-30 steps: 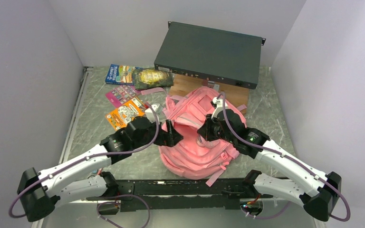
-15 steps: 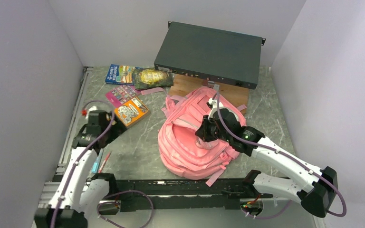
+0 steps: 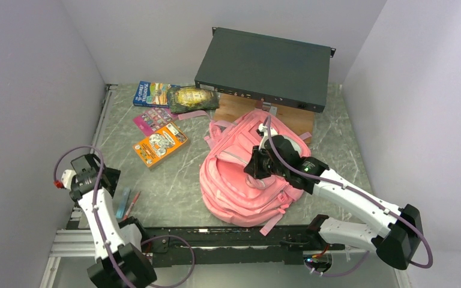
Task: Pack the student bag
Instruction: Move the stationery to the center of the board.
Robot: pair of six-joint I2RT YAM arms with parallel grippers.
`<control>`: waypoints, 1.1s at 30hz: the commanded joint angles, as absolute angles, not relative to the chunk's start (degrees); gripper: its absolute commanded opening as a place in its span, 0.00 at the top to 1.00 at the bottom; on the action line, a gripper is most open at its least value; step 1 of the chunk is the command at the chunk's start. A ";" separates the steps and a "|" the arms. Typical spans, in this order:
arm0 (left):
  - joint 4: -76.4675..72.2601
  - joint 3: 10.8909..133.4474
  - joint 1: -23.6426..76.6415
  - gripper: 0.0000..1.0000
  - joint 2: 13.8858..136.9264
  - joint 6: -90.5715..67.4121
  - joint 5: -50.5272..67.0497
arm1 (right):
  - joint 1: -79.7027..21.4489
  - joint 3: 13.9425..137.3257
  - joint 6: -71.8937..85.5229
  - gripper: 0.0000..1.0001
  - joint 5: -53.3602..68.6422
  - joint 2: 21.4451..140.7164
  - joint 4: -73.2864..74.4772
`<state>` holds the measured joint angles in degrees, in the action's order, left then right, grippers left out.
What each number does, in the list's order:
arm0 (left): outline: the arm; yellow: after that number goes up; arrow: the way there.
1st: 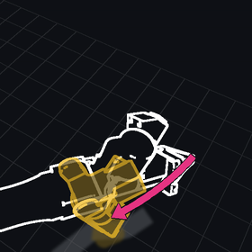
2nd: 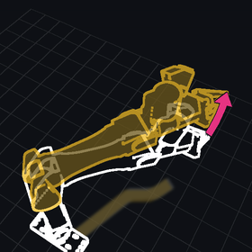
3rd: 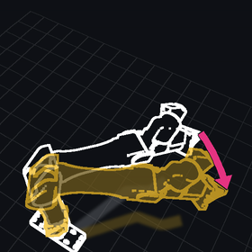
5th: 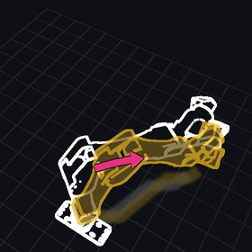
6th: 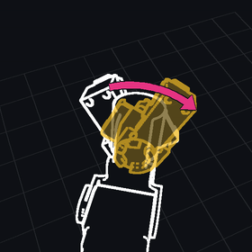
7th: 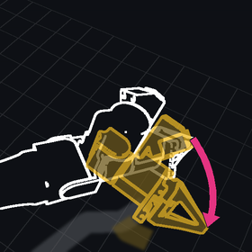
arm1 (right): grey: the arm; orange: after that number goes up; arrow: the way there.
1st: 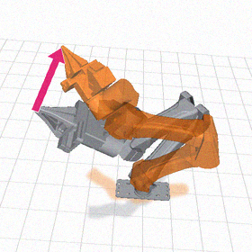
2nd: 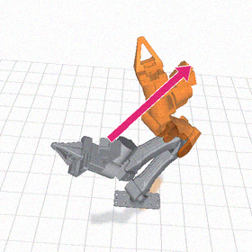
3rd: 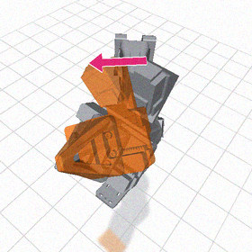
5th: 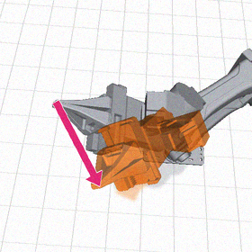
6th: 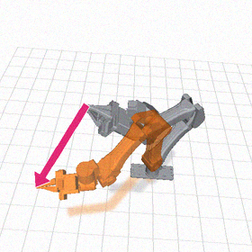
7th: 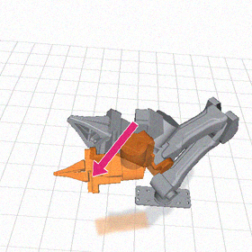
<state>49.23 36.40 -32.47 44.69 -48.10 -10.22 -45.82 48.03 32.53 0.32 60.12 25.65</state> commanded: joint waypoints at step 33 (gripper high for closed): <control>38.37 29.57 -42.67 0.16 63.63 -50.70 7.23 | -45.18 51.25 32.03 1.00 -0.33 59.50 21.65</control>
